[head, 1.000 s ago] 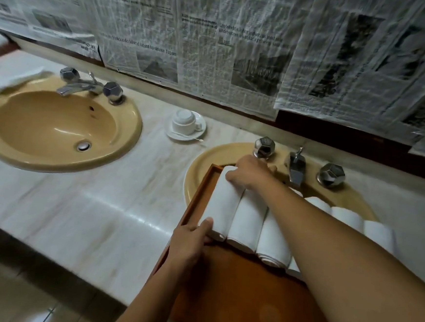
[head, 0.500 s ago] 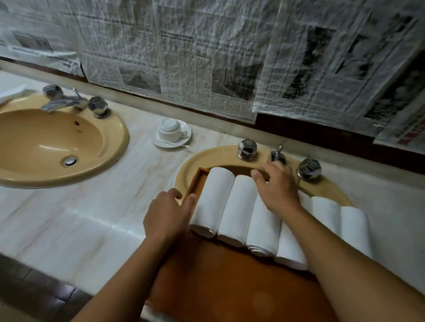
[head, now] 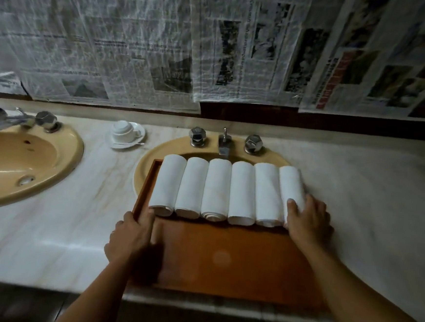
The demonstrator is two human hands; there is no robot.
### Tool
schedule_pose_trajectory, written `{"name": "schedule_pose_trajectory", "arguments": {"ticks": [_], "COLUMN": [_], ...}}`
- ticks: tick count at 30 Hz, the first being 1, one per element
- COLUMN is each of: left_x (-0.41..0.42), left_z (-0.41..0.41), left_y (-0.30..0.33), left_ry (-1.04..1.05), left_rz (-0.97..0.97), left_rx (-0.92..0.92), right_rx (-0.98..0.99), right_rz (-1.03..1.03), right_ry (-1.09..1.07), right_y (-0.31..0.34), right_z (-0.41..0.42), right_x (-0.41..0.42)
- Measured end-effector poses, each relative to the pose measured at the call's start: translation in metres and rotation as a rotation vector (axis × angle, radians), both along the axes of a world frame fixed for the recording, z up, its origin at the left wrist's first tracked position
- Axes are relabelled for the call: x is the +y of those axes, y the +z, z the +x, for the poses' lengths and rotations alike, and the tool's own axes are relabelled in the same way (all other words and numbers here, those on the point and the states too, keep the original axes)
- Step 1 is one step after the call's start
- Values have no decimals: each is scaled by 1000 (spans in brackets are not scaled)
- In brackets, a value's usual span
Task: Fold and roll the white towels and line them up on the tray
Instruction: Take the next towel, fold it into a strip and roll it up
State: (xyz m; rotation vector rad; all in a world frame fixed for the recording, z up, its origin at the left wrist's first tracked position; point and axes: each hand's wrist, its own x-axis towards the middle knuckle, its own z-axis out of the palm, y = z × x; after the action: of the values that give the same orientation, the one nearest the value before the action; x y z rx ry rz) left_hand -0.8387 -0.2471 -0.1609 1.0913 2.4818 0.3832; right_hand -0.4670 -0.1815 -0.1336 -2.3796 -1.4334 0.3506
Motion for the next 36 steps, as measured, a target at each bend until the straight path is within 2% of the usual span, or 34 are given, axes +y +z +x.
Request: {"name": "schedule_pose_trajectory", "arguments": {"ticks": [4,7,11,18,24,30,36], "left_x": [-11,-9,-8,-15,-31,-25,-5], "left_z": [1,3,4,5,23,71,157], "left_y": [-6,-1,-3,-8,1,20,32], "left_ry": [13,14,44,47,-9,-221,-464], "left_rz": [9,44,93,126,134,158,137], "left_rx": [24,-51,-88,-71,-123,-125,-198], "right_rx": [195,409,515,518,479,471,575], "right_rz": [-96,-132,-89,-17,49,123,264], "right_ry": [-69,-109,-159,-201,-286,-445,-650], "right_y": [-8,-3,-2,-6,-1,13,19], "right_z": [23,25,18,22,38,79,146], "right_x": [-28,-36,-39,-50,-96,-156,-216]}}
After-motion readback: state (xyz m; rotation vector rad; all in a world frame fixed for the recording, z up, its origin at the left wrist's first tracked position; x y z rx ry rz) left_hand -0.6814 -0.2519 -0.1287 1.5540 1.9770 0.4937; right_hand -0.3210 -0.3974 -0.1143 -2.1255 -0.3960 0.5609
